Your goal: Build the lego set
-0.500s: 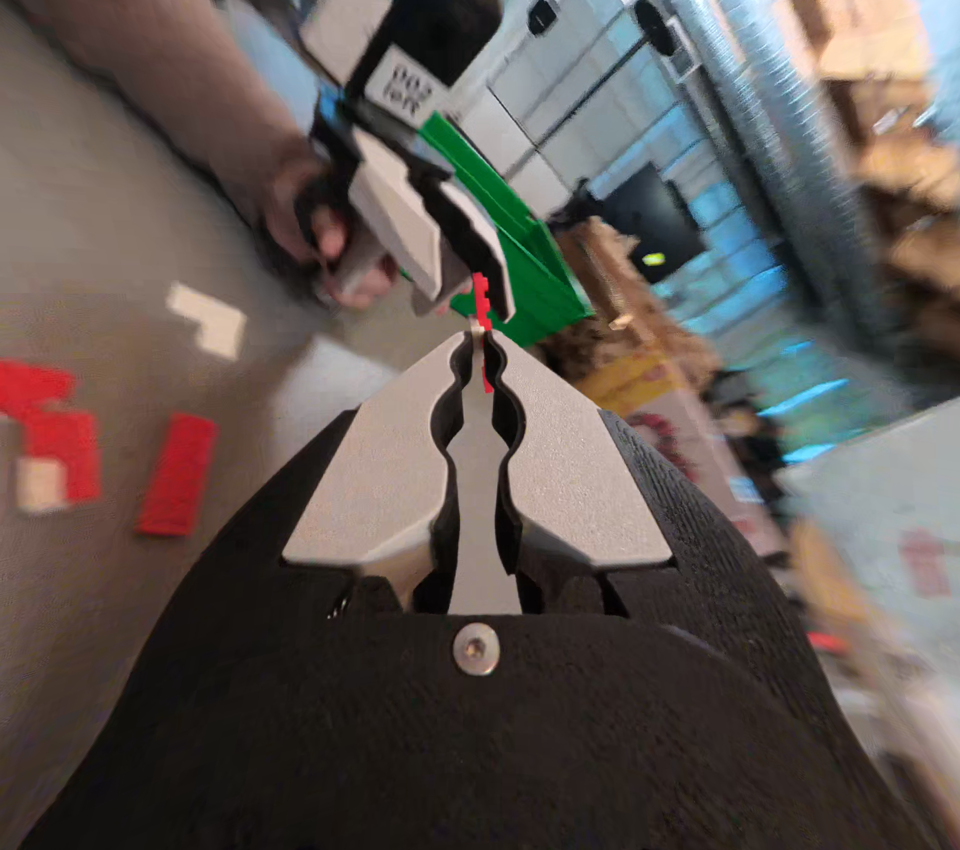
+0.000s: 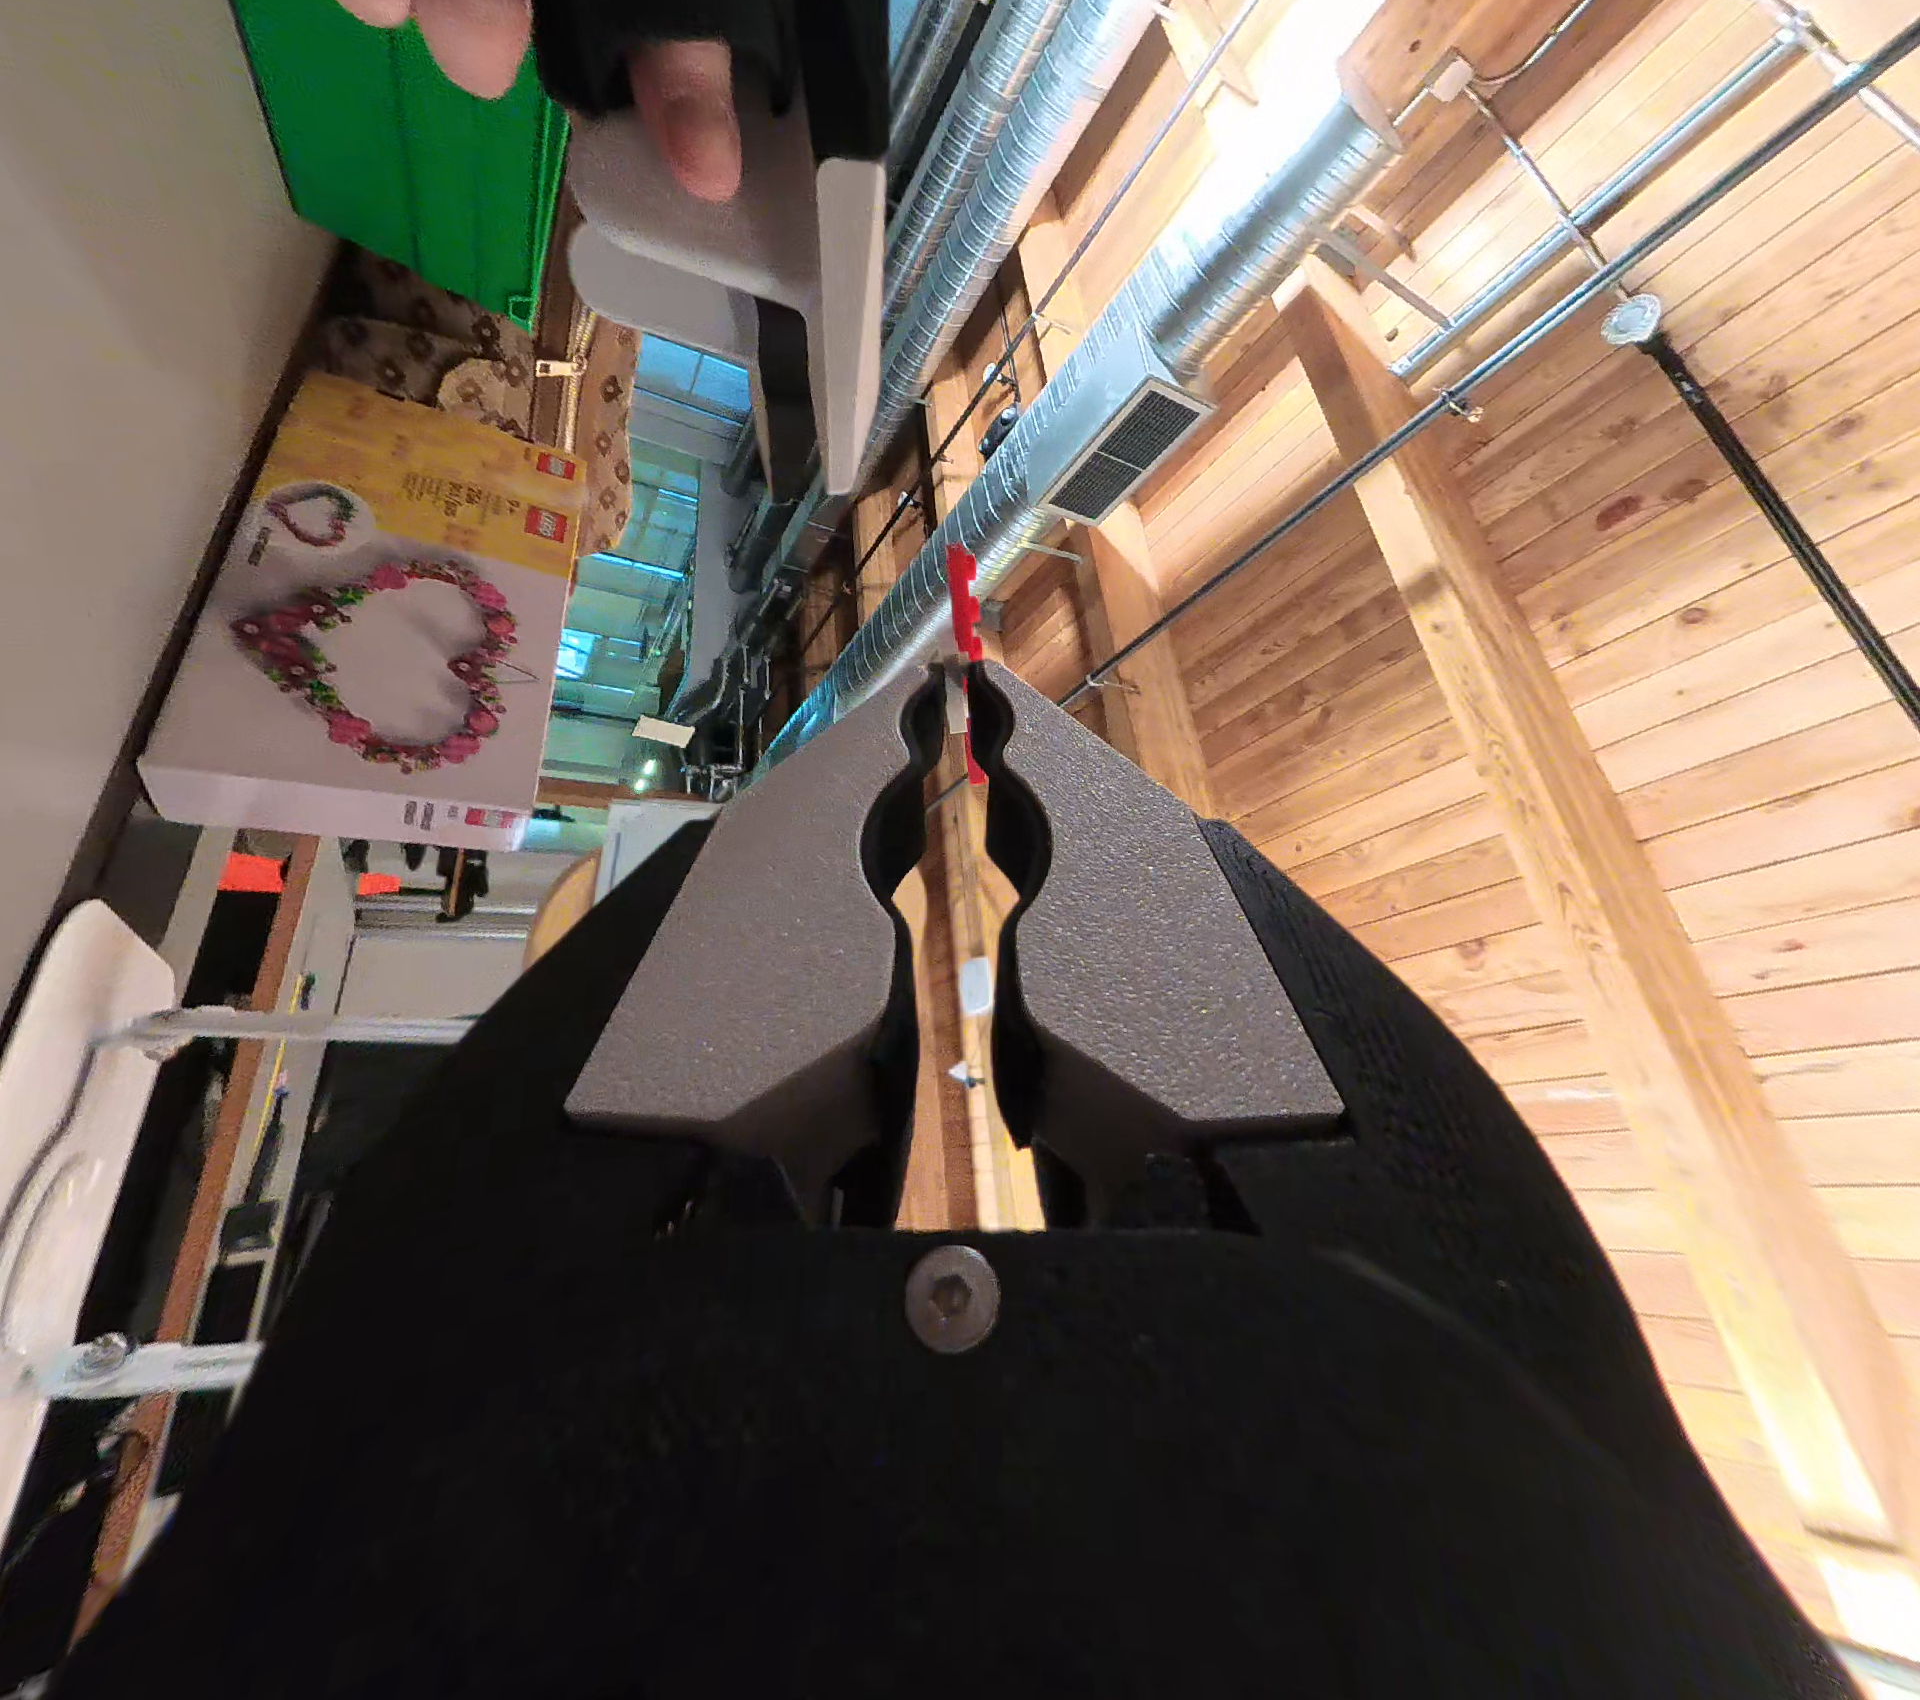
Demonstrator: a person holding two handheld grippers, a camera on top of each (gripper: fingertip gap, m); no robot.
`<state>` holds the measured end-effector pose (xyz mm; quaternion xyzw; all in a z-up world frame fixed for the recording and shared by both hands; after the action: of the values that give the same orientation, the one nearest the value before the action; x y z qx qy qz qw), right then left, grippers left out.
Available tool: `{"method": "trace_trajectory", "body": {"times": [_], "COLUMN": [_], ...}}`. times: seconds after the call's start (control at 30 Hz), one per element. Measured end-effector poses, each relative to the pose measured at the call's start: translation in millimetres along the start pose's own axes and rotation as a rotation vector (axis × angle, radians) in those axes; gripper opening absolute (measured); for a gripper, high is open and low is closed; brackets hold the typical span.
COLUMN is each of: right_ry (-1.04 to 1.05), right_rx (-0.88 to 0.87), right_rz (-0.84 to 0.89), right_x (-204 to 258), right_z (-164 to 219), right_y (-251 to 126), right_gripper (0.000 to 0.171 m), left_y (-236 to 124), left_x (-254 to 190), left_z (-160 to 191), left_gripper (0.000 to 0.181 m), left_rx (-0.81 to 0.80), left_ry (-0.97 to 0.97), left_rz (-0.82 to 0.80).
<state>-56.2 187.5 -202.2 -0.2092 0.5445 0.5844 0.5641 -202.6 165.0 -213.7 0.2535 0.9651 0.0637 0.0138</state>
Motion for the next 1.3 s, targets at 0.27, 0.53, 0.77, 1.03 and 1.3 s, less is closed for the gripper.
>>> {"method": "trace_trajectory", "body": {"times": [0.27,0.53,0.77,1.03,1.3], "right_ry": [0.002,0.131,0.134,0.128,0.143], "right_rx": [0.096,0.207,0.212,0.281,0.333], "right_rz": [-0.046,-0.057,-0.141,-0.191,-0.204], "right_x": [-12.9,-35.5,-34.4,-37.8,-37.7], "right_z": [24.4,30.0,-13.3,-45.2,-50.3], "right_y": [-5.1,-29.7,-71.7,-114.5,-126.5], "right_gripper": [0.002,0.002,0.002,0.002,0.002], "left_y": [-1.0,-17.3,-16.6,-22.0,-27.0], "left_x": [-46.4,-111.7,-136.0,-163.6,-164.1], "left_z": [-31.3,-25.9,-4.0,16.1,24.0], "left_gripper": [0.045,0.045,0.043,0.043,0.042], "left_rx": [0.055,0.112,0.086,0.127,0.124], "left_ry": [0.014,0.129,0.051,0.064,0.031], "left_rz": [-0.012,-0.01,-0.001,0.022,0.024]}}
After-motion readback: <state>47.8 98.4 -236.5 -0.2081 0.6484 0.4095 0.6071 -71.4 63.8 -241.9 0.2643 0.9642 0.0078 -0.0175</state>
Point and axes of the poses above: each gripper's, where its closed fingertips meet, y out along the fingers, z out of its underside, x = y × z across the jaws, the point moved 5 cm from there along -y, back along the fingers, and after that the axes turned 12 degrees about x, right-handed, at the moved point
